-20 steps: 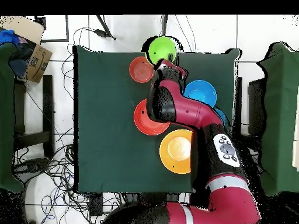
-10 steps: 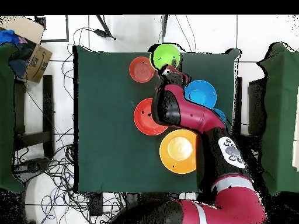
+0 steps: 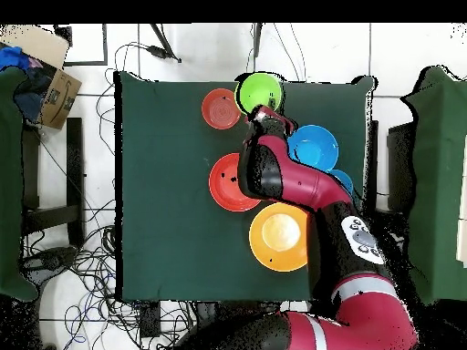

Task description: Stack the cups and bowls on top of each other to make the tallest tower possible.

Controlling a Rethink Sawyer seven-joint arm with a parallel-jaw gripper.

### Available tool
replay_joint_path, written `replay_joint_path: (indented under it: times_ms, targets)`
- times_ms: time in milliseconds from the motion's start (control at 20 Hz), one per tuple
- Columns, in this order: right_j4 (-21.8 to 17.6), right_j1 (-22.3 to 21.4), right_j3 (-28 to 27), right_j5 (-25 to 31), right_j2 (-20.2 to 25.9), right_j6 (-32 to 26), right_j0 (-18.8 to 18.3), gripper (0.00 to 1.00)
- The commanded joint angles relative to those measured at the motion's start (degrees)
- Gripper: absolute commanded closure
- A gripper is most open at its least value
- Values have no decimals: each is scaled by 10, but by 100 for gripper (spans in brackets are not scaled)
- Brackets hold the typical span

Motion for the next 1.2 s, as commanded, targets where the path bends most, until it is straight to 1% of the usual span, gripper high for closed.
replay_joint_path:
  times_ms: [50,350,1200]
  targets:
    - [-10,-2,28,5,54,103,1,100]
    - [-10,-4,36,10,56,106,-2,100]
    - [-15,-13,62,-3,44,102,0,100]
